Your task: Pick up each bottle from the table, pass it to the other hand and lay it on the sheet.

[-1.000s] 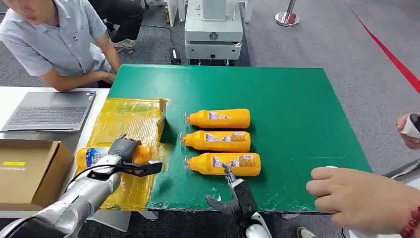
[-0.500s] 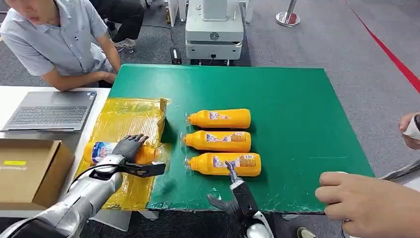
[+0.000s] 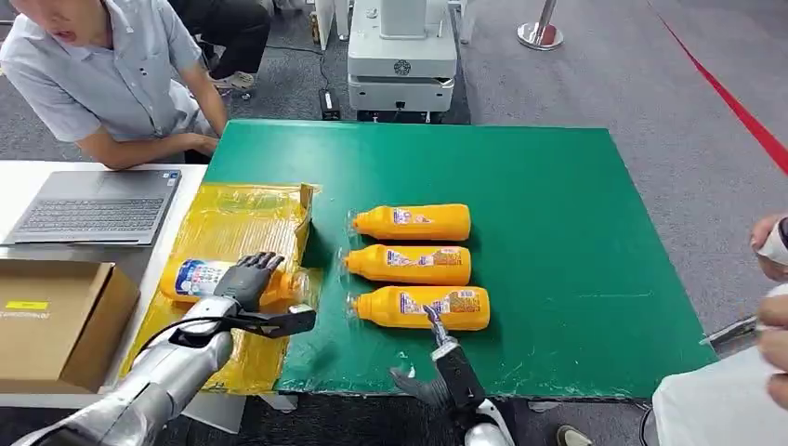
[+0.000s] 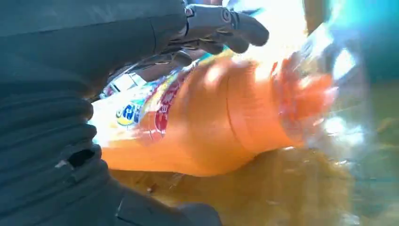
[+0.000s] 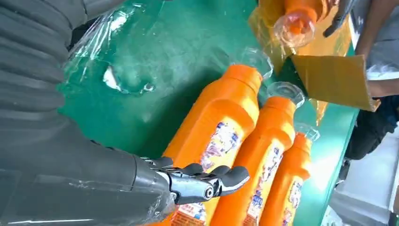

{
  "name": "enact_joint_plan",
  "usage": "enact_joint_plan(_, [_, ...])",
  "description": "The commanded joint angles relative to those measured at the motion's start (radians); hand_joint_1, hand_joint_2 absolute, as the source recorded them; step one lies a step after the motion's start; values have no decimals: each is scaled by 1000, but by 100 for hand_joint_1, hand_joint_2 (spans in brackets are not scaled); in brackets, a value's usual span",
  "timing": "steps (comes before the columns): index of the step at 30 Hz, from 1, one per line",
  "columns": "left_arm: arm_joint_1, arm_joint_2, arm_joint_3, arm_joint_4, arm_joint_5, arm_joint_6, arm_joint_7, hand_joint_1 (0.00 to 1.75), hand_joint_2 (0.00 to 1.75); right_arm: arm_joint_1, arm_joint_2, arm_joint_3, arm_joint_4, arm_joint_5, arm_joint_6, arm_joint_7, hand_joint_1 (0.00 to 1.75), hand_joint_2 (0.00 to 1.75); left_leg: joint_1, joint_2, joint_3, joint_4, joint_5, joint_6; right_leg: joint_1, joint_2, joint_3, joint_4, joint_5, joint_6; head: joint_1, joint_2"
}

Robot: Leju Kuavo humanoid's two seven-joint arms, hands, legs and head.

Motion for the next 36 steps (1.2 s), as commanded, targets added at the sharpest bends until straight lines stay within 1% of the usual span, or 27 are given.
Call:
enact_joint_plan(1, [62,32,30,-269,58,55,-41,0,175,4,-3,-11,-52,7,-38,-12,0,175,0,0,0,0,0,0,0,0,0,0,0,0,-2,0])
enact_joint_plan(4, [166,54,40,-505,93,100,-59,0,175,23,-15,-4,-63,17,-68,-19,0,175,0,0,0,0,0,0,0,0,0,0,0,0,4,0])
enact_joint_plan(8, [181,56,37,-532,92,101,-55,0,175,24,-13,-3,-61,18,-70,-21,0,175,0,0,0,0,0,0,0,0,0,0,0,0,0,0])
enact_joint_plan(11, [218,67,38,-587,102,123,-74,0,175,30,-17,8,-77,49,-99,-38,0,175,0,0,0,0,0,0,0,0,0,0,0,0,3,0])
enact_joint_plan(13, [258,67,50,-646,76,167,-71,0,175,40,-28,21,-102,88,-143,-42,0,175,0,0,0,0,0,0,0,0,0,0,0,0,0,0])
enact_joint_plan(14, [282,57,60,-677,67,194,-80,0,175,43,-45,49,-123,182,-235,-60,0,175,0,0,0,0,0,0,0,0,0,0,0,0,0,0])
enact_joint_plan(15, [304,45,67,-703,75,211,-94,0,175,44,-55,71,-136,251,-295,-65,0,175,0,0,0,0,0,0,0,0,0,0,0,0,-1,0])
enact_joint_plan(16, [337,18,74,-742,81,247,-124,0,175,33,-96,133,-145,498,-501,-27,0,175,0,0,0,0,0,0,0,0,0,0,0,0,-1,0])
enact_joint_plan(17, [350,0,69,-759,77,262,-137,0,175,18,-123,159,-138,654,-606,42,0,175,0,0,0,0,0,0,0,0,0,0,0,0,2,0])
enact_joint_plan(18, [359,-18,66,-766,83,266,-140,0,175,0,-145,167,-120,795,-678,117,0,175,0,0,0,0,0,0,0,0,0,0,0,0,3,0])
enact_joint_plan(19, [376,-42,65,-775,109,286,-165,0,175,-10,-168,149,-111,891,-685,211,0,175,0,0,0,0,0,0,0,0,0,0,0,0,3,0])
enact_joint_plan(20, [395,-64,58,-779,103,337,-186,0,175,-36,-206,128,-96,946,-693,250,0,175,0,0,0,0,0,0,0,0,0,0,0,0,4,0])
enact_joint_plan(22, [409,-85,48,-777,133,368,-200,0,175,-62,-233,100,-82,932,-693,235,0,175,0,0,0,0,0,0,0,0,0,0,0,0,2,0])
enact_joint_plan(23, [409,-91,35,-769,155,376,-220,0,175,-86,-252,90,-72,958,-693,236,0,175,0,0,0,0,0,0,0,0,0,0,0,0,0,0])
enact_joint_plan(25, [405,-99,25,-759,172,369,-230,0,175,-115,-264,79,-63,958,-681,238,0,175,0,0,0,0,0,0,0,0,0,0,0,0,2,0])
enact_joint_plan(26, [405,-99,24,-758,172,369,-230,0,175,-118,-265,77,-63,958,-681,238,0,175,0,0,0,0,0,0,0,0,0,0,0,0,0,0])
enact_joint_plan(27, [395,-105,15,-738,198,365,-251,0,175,-150,-263,69,-24,952,-648,241,0,175,0,0,0,0,0,0,0,0,0,0,0,0,0,0])
enact_joint_plan(31, [393,-106,14,-734,199,366,-252,0,175,-157,-260,68,-18,951,-646,240,0,175,0,0,0,0,0,0,0,0,0,0,0,0,2,0])
enact_joint_plan(33, [391,-106,11,-734,216,363,-266,0,175,-162,-257,71,-1,956,-646,242,0,175,0,0,0,0,0,0,0,0,0,0,0,0,0,0])
enact_joint_plan(35, [375,-120,-12,-720,255,352,-299,0,175,-232,-248,61,91,912,-577,235,0,175,0,0,0,0,0,0,0,0,0,0,0,0,1,0])
enact_joint_plan(36, [370,-126,-20,-720,265,352,-306,0,175,-259,-245,59,125,902,-568,228,0,175,0,0,0,0,0,0,0,0,0,0,0,0,0,0])
